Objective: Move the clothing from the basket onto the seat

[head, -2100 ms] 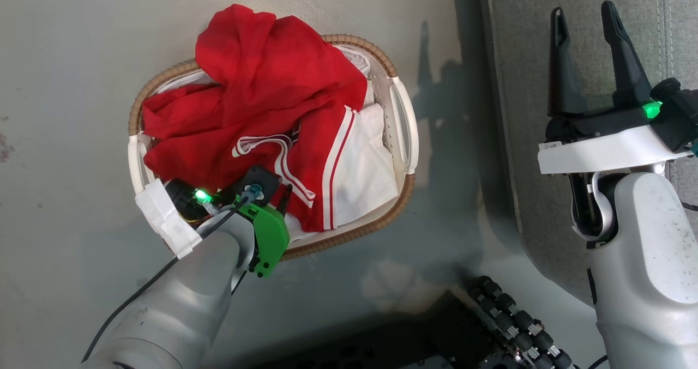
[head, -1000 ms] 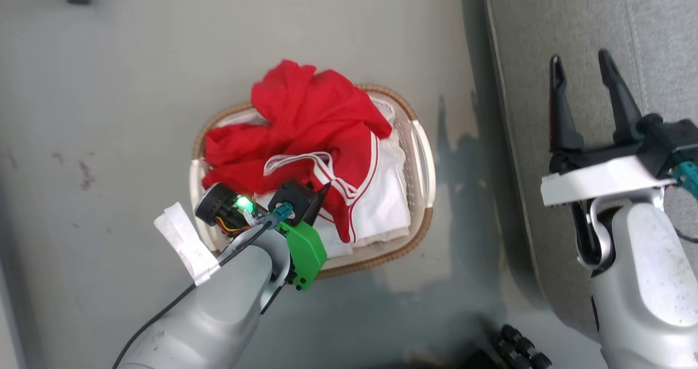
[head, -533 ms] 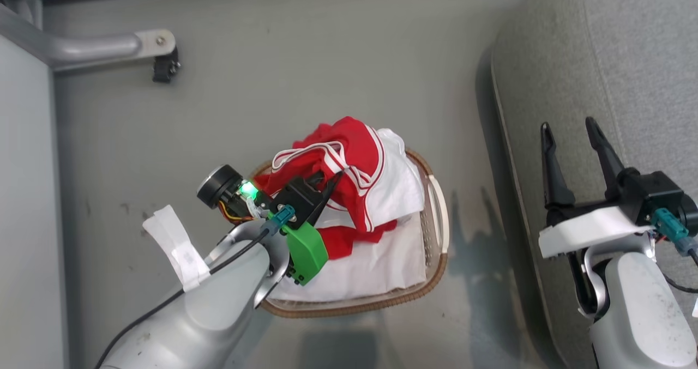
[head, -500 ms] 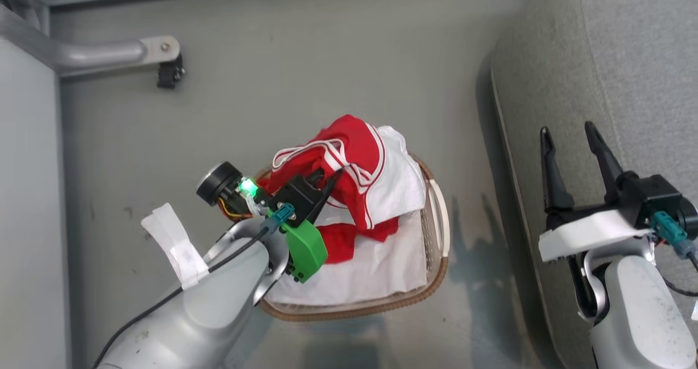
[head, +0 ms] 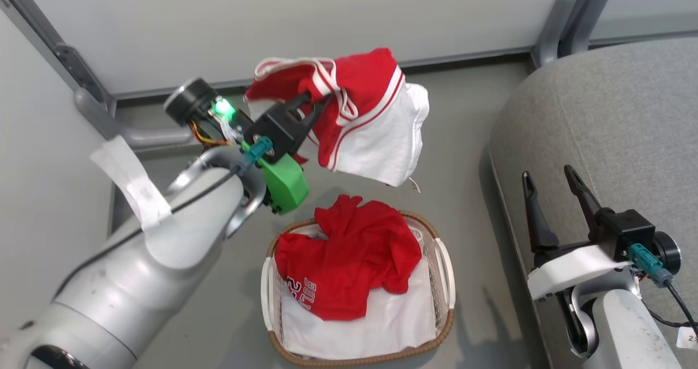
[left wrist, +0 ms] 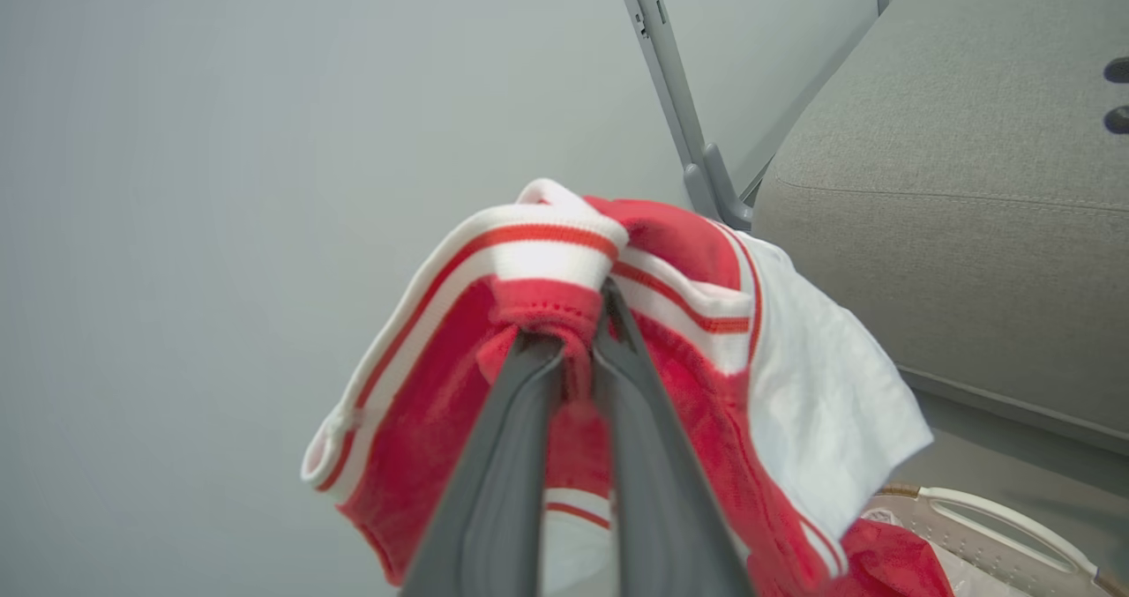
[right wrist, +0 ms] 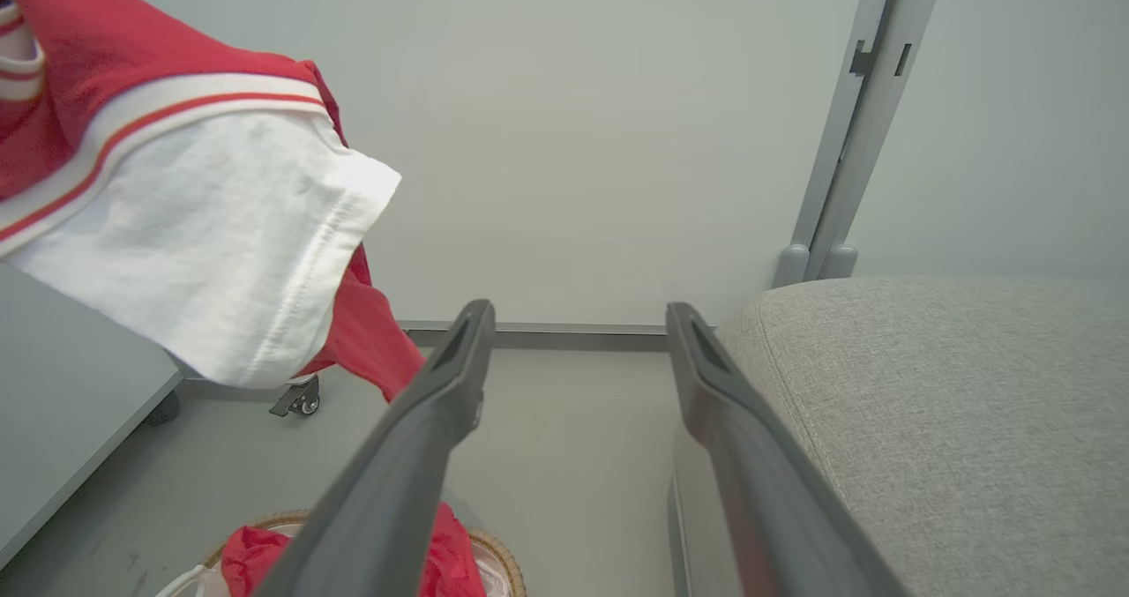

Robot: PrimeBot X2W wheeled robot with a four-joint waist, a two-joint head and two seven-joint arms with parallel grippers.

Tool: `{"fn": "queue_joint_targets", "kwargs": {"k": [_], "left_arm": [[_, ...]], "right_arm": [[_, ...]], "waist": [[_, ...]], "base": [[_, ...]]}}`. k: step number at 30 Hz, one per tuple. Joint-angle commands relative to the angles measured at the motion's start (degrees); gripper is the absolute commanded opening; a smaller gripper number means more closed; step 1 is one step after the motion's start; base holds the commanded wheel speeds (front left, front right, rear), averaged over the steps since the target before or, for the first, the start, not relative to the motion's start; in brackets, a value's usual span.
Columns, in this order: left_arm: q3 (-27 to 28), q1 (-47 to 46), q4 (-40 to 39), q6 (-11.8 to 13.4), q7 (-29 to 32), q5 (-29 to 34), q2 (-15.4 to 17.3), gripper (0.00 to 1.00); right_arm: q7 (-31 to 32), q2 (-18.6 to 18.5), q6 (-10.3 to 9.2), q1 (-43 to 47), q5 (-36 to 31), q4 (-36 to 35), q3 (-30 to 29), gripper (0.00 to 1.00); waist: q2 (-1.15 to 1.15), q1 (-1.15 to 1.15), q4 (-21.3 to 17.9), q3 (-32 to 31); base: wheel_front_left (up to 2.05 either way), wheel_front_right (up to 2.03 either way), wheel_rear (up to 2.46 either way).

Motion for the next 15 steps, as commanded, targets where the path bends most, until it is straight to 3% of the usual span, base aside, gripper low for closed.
{"fn": "queue_joint_targets", "kwargs": {"k": [1, 8, 15], "left_arm": [[-0.8, -2.2, -0.5, -0.1, 0.0, -0.7, 0.9, 0.00], [-4.3, -9.3, -2.0, 0.0, 1.3, -4.1, 3.6, 0.00], [-7.0, -14.5, -2.6, 0.0, 2.0, -6.6, 3.6, 0.00]], "right_arm": [[-0.3, -0.3, -0.04, 0.9, 0.4, 0.1, 0.4, 1.00], [-0.3, -0.3, -0.04, 1.4, 0.4, 0.3, 2.5, 1.00], [-0.3, -0.3, -0.04, 1.0, 0.5, 0.3, 4.2, 1.00]], "waist": [[0.00, 0.00, 0.2, -3.3], [0.00, 0.00, -0.2, -5.2], [0.00, 0.00, -0.2, -6.1]], "base": [[0.00, 0.00, 0.00], [0.00, 0.00, 0.00], [0.00, 0.00, 0.00]]}}
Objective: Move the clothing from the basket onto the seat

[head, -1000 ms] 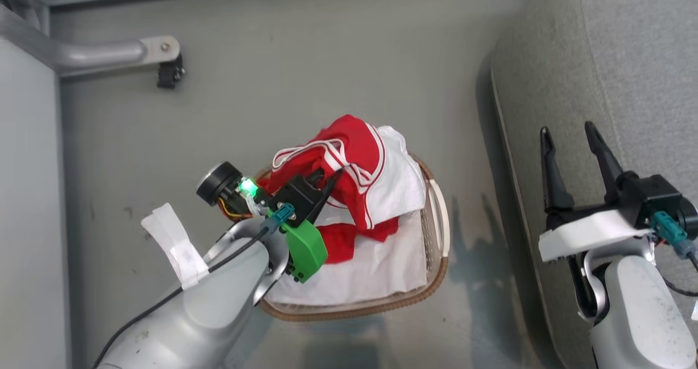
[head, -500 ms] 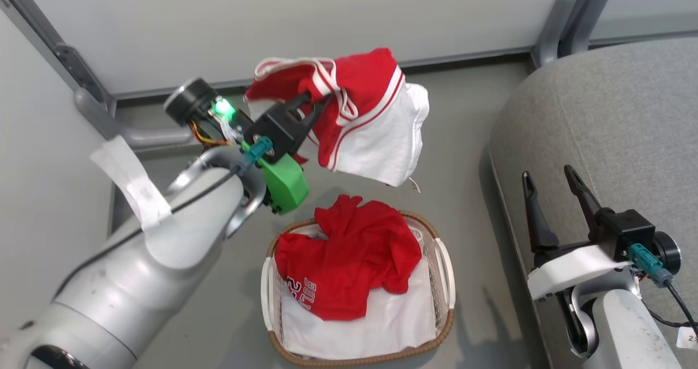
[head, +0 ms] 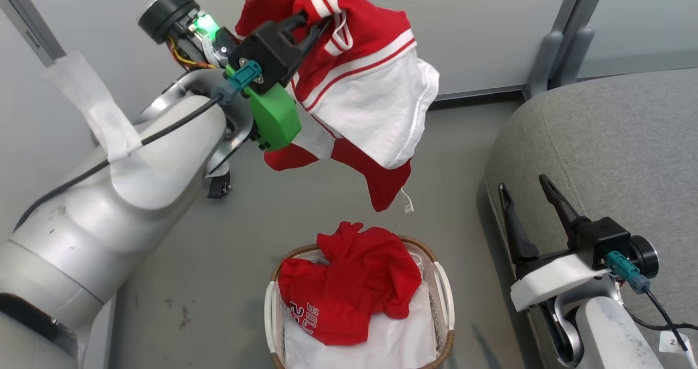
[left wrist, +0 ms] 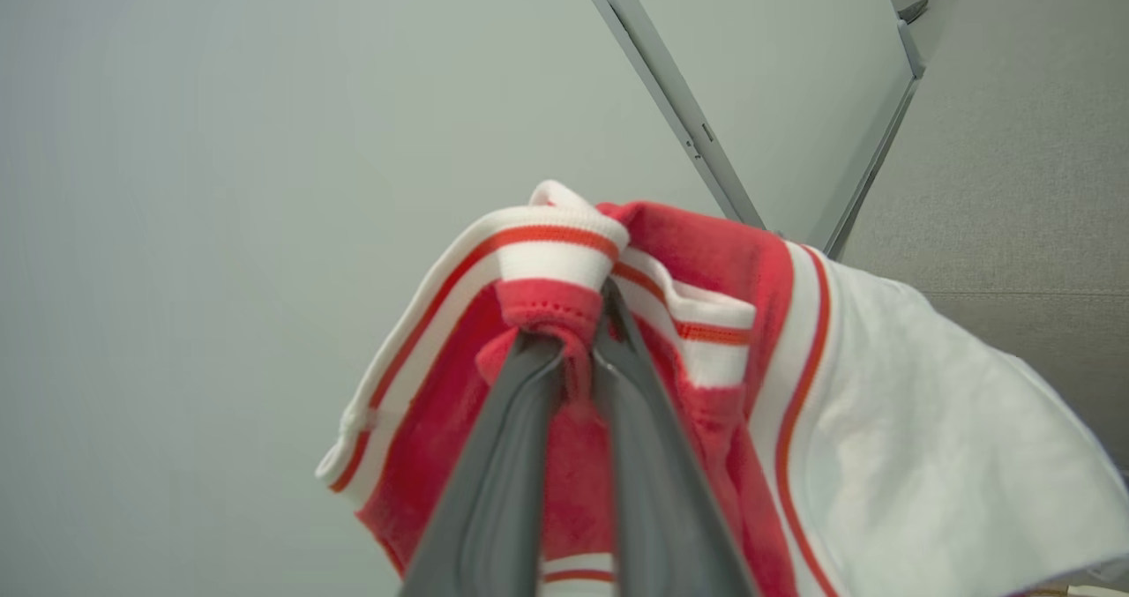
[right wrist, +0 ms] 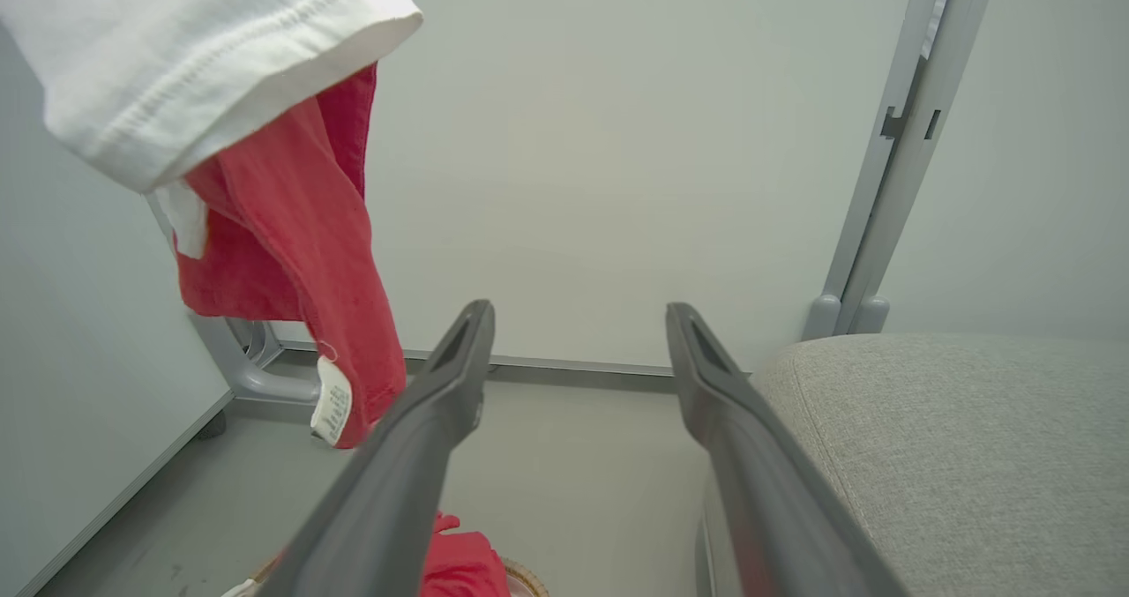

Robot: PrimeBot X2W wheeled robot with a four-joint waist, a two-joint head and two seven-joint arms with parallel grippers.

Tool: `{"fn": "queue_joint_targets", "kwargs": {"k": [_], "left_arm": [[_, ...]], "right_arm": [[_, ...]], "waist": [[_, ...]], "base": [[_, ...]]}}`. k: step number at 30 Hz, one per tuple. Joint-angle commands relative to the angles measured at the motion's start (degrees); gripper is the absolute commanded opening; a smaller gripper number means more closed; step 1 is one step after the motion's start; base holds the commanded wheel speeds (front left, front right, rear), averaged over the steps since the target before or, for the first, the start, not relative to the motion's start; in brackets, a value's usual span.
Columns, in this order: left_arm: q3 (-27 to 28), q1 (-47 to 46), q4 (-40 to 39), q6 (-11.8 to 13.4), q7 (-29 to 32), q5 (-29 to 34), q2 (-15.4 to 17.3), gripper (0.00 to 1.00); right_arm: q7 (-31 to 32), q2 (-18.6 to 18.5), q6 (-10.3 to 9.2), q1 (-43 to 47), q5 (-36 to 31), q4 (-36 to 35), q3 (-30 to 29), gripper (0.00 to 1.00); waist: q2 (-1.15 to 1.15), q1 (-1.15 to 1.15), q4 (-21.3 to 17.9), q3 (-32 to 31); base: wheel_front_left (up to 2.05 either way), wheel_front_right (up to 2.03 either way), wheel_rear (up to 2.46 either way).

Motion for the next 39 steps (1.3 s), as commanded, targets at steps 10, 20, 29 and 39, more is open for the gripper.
{"fn": "queue_joint_targets", "kwargs": {"k": [10, 20, 29, 39], "left_arm": [[-3.0, -5.6, 0.1, 0.1, 0.8, -3.2, -1.5, 0.00], [-5.4, -6.9, -0.7, 0.1, 0.6, -5.5, -4.4, 0.00], [-7.1, -5.4, -1.3, 0.1, -0.2, -7.2, -6.0, 0.00], [-7.3, -1.8, -0.2, 0.2, -1.2, -8.9, -5.2, 0.00]], "right_arm": [[-0.3, -0.2, -0.04, -0.3, 0.1, 0.4, 5.0, 1.00], [-0.3, -0.2, -0.04, -8.2, -2.9, 5.6, 10.5, 1.00], [-0.3, -0.3, -0.04, -14.4, -3.2, 11.4, 11.9, 0.76], [-0.3, -0.3, -0.04, -14.5, -2.4, 11.6, 10.0, 0.00]], "waist": [[0.00, 0.00, 0.4, -1.2], [0.00, 0.00, 2.2, -1.9], [0.00, 0.00, 4.3, -2.5], [0.00, 0.00, 4.3, -3.1]], "base": [[0.00, 0.00, 0.00], [0.00, 0.00, 0.00], [0.00, 0.00, 0.00], [0.00, 0.00, 0.00]]}}
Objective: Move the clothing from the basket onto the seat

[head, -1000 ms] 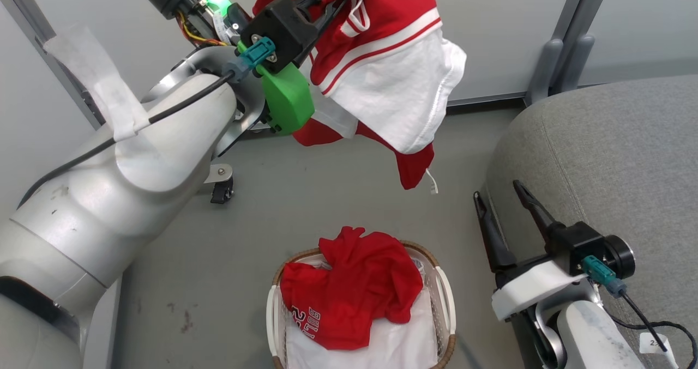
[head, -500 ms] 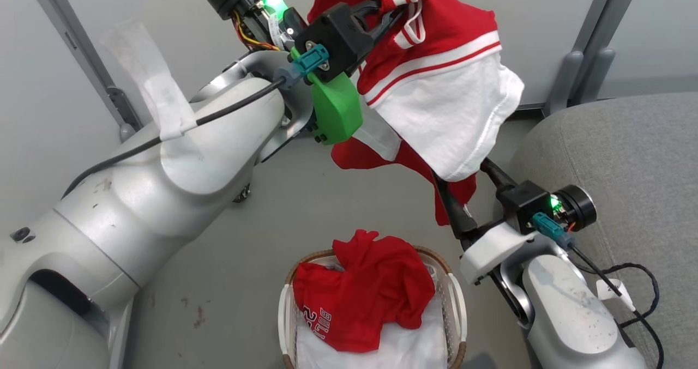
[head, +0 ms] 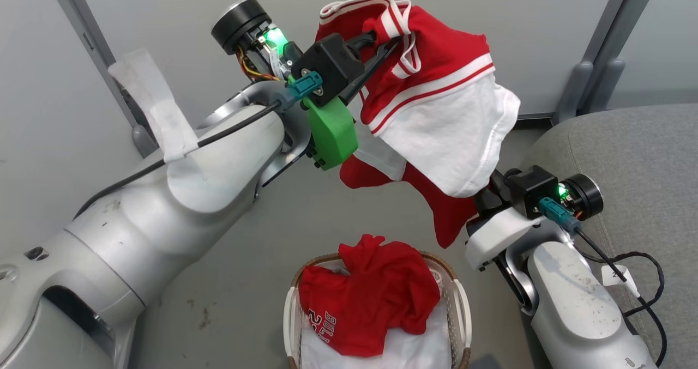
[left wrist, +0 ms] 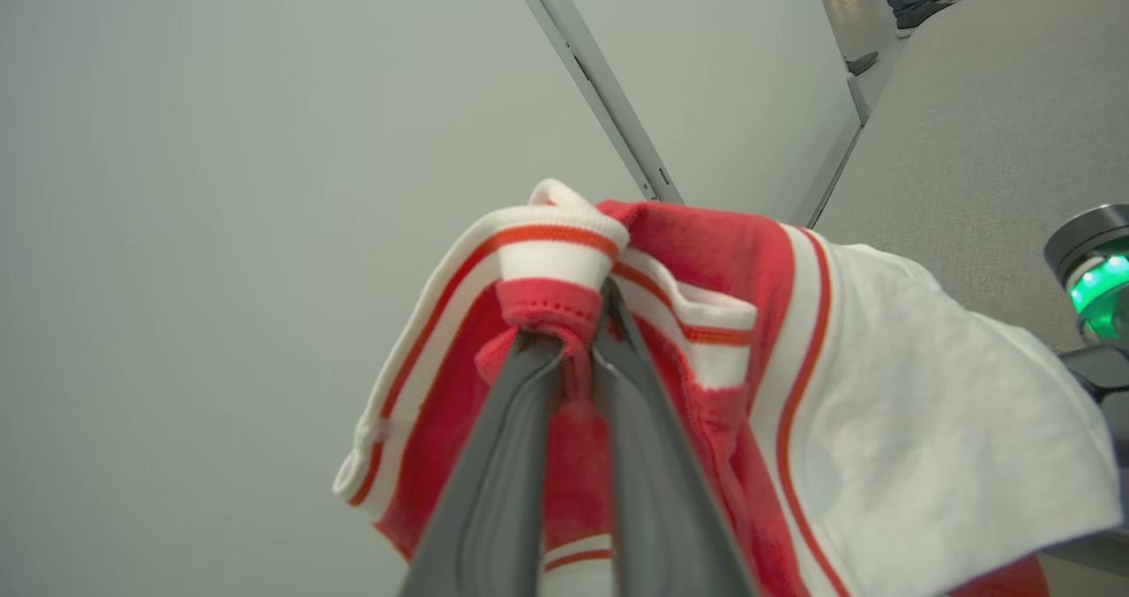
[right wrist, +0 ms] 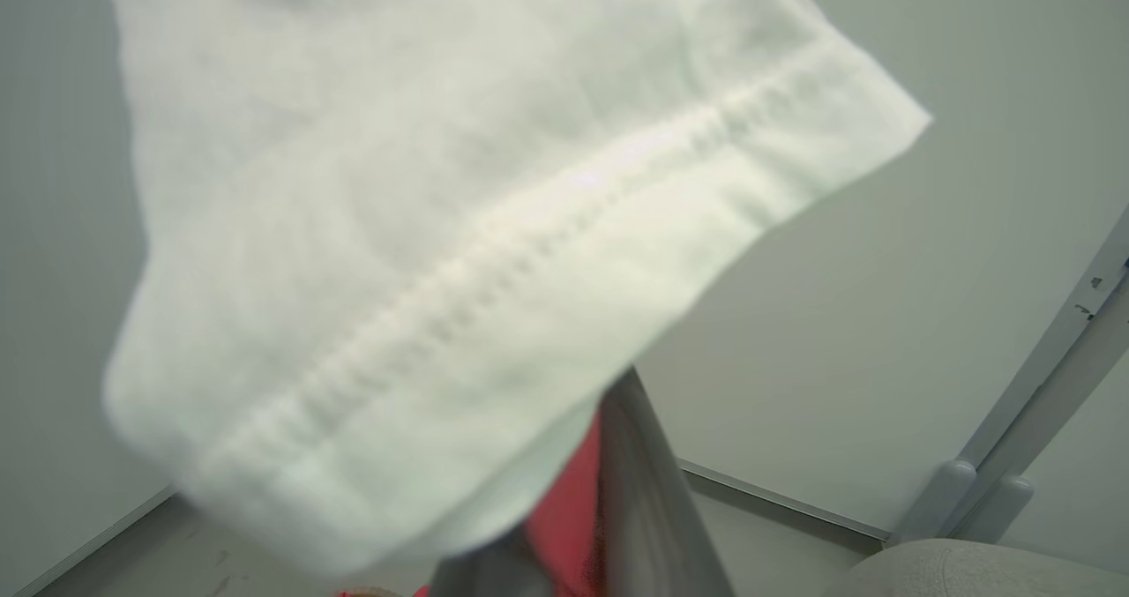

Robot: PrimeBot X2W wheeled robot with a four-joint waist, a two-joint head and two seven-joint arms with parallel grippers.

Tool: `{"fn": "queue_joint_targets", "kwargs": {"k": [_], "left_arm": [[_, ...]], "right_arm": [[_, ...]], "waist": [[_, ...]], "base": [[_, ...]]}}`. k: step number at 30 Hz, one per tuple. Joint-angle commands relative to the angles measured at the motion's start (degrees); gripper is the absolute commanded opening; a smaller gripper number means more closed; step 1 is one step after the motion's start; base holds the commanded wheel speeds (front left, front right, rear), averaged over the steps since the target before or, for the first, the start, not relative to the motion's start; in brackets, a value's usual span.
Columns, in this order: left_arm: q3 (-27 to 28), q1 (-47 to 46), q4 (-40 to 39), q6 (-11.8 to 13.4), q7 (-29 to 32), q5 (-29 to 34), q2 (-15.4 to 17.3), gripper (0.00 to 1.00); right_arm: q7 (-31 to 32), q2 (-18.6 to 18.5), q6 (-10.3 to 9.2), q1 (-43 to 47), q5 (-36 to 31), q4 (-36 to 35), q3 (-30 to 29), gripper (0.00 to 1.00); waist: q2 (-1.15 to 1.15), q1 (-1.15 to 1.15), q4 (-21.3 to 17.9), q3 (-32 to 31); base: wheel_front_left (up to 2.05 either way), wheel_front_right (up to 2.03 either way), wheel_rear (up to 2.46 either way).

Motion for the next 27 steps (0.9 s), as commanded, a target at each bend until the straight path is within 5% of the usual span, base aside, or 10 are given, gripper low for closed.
{"fn": "queue_joint_targets", "kwargs": {"k": [1, 13, 14, 15, 16, 17, 27], "left_arm": [[0.2, 1.1, 0.2, 0.2, -0.4, -0.7, 0.3, 0.00], [2.1, 4.9, 2.2, 0.6, -1.2, -2.9, 0.4, 0.00], [2.7, 5.8, 2.3, 0.7, -1.3, -3.7, 0.4, 0.30], [3.2, 6.5, 2.4, 0.9, -1.4, -4.2, 0.4, 0.40], [3.9, 7.5, 2.4, 1.2, -1.5, -4.6, 0.5, 0.88], [4.4, 8.5, 2.5, 1.3, -1.6, -5.0, 0.5, 1.00], [14.8, 24.0, -1.1, 2.0, -1.5, -4.1, -0.4, 1.00]], "right_arm": [[-0.3, -0.2, -0.04, 0.0, 0.4, -0.3, -0.3, 0.00], [-0.3, -0.2, -0.04, -0.4, 0.5, -1.5, -1.6, 0.00], [-0.3, -0.2, -0.04, -0.6, 0.5, -1.7, -1.8, 0.00], [-0.3, -0.3, -0.04, -0.7, 0.4, -1.9, -2.0, 0.00], [-0.3, -0.2, -0.04, -1.0, 0.3, -2.1, -2.2, 0.00], [-0.3, -0.3, -0.04, -1.1, 0.2, -2.3, -2.5, 0.00], [-0.3, -0.3, -0.04, -2.0, -0.6, -3.7, -5.2, 0.00]], "waist": [[0.00, 0.00, -0.2, -0.1], [0.00, 0.00, -1.1, 0.1], [0.00, 0.00, -1.1, 0.1], [0.00, 0.00, -1.2, 0.1], [0.00, 0.00, -1.2, 0.1], [0.00, 0.00, -1.3, 0.2], [0.00, 0.00, -1.5, 0.5]], "base": [[0.00, 0.00, 0.00], [0.00, 0.00, 0.00], [0.00, 0.00, 0.00], [0.00, 0.00, 0.00], [0.00, 0.00, 0.00], [0.00, 0.00, 0.00], [0.00, 0.00, 0.00]]}}
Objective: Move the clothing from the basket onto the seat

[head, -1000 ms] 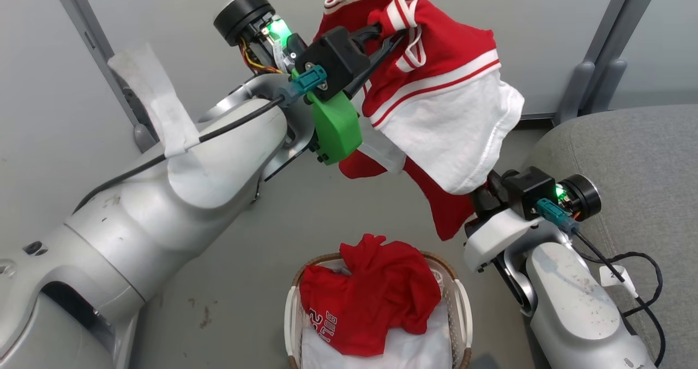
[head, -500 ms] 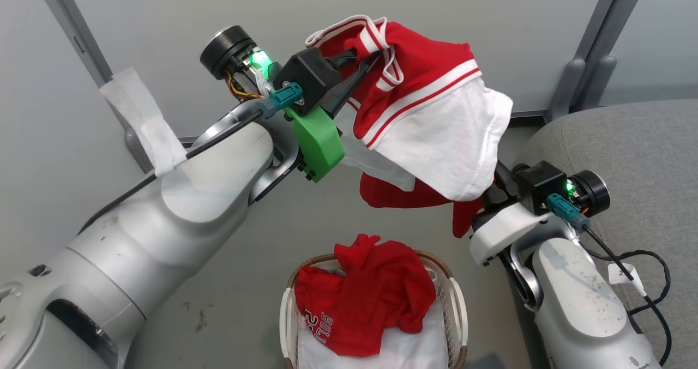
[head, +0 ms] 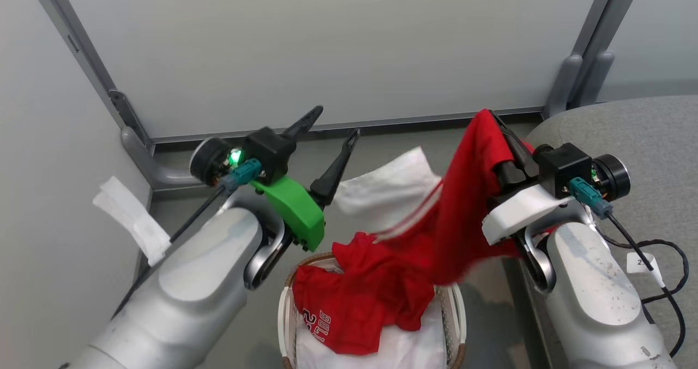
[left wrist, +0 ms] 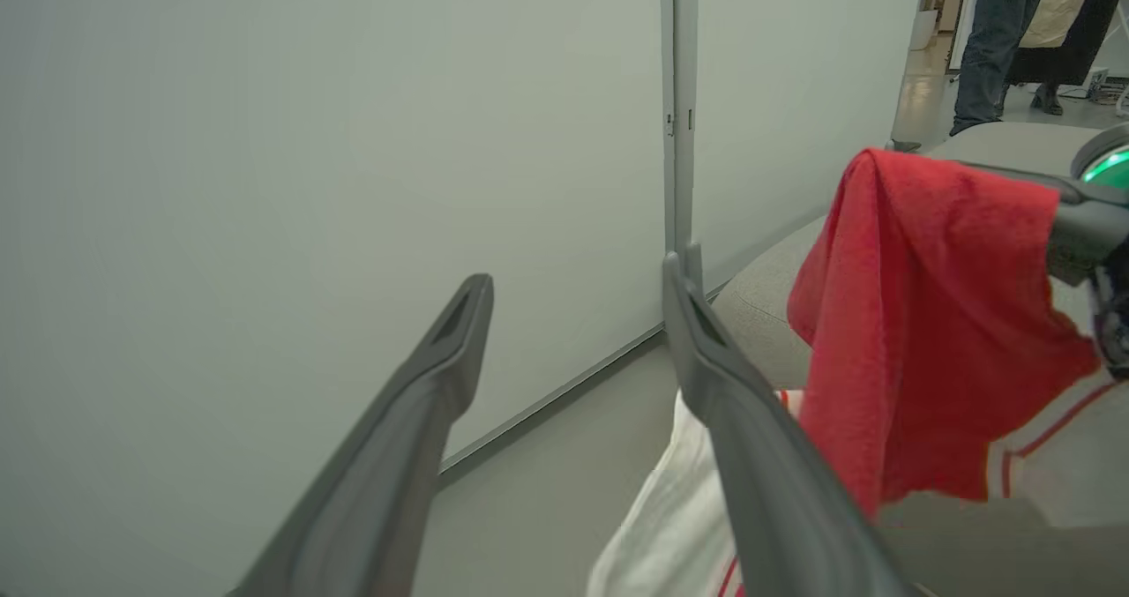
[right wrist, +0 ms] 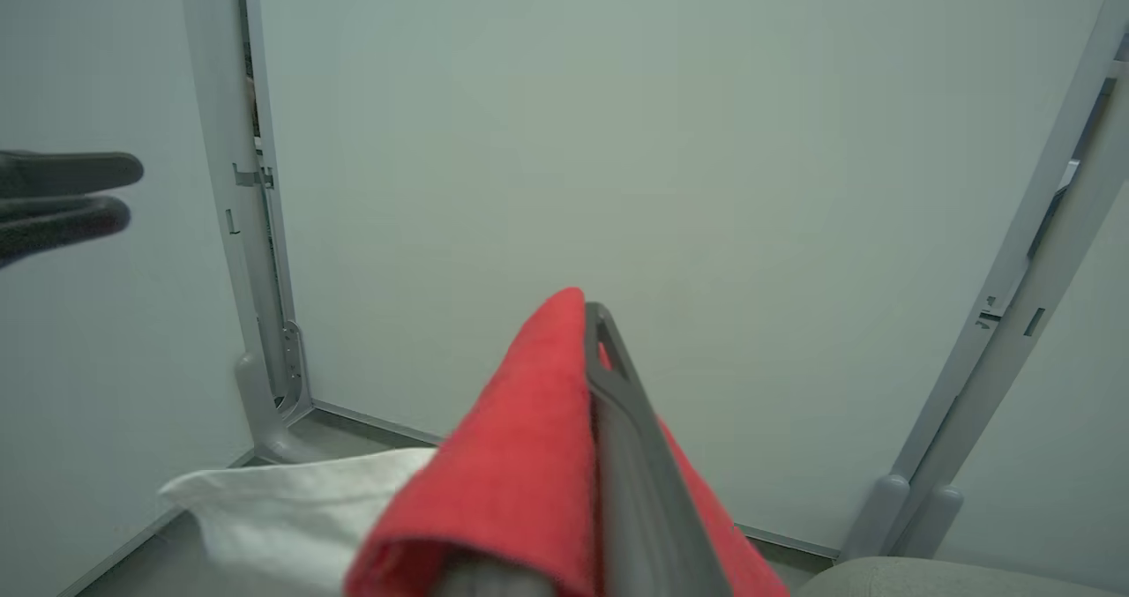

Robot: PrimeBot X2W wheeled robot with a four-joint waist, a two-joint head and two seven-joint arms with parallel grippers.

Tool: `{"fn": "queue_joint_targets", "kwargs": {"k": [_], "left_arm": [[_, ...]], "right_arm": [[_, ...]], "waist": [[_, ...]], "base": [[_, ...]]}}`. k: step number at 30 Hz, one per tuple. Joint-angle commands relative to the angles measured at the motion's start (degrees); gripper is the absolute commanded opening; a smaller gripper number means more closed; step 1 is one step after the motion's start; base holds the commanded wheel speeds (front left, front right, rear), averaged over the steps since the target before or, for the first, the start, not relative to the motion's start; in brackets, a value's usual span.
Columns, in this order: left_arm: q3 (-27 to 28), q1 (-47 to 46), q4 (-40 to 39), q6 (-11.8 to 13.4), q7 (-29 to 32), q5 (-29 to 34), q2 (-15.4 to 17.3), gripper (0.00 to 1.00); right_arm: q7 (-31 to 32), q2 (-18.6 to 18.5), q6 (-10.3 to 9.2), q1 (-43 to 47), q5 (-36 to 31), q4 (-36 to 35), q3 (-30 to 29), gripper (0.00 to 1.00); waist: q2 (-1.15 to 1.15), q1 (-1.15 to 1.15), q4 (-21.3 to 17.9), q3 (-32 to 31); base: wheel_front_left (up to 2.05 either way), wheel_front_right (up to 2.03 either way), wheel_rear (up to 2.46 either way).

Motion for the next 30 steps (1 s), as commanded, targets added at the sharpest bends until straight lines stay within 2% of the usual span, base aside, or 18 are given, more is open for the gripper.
{"fn": "queue_joint_targets", "kwargs": {"k": [1, 10, 20, 25, 30], "left_arm": [[1.1, 2.3, -0.3, -0.4, 0.0, 1.0, -0.3, 1.00], [7.6, 13.4, -1.3, -1.7, 0.0, 5.3, -2.7, 1.00], [12.5, 18.8, -1.9, -2.2, 0.0, 9.8, -5.5, 1.00], [13.7, 20.4, -3.6, -2.3, 0.0, 11.1, -6.4, 1.00], [14.5, 21.7, -5.3, -2.3, 0.0, 11.9, -7.0, 1.00]], "right_arm": [[-0.3, -0.3, -0.04, -0.7, -0.3, -0.5, -0.4, 0.00], [-0.3, -0.2, -0.04, -0.5, -1.1, -1.4, -2.1, 0.00], [-0.3, -0.3, -0.04, -0.7, -1.9, -2.1, -3.8, 0.00], [-0.3, -0.2, -0.05, -1.7, -2.4, -2.0, -4.1, 0.00], [-0.3, -0.3, -0.05, -2.8, -3.5, -2.2, -4.6, 0.00]], "waist": [[0.00, 0.00, -0.1, 0.0], [0.00, 0.00, -0.7, 0.1], [0.00, 0.00, -1.9, 0.2], [0.00, 0.00, -4.1, 0.6], [0.00, 0.00, -8.0, 1.3]], "base": [[0.00, 0.00, 0.00], [0.00, 0.00, 0.00], [0.00, 0.00, 0.00], [0.00, 0.00, 0.00], [0.00, 0.00, 0.00]]}}
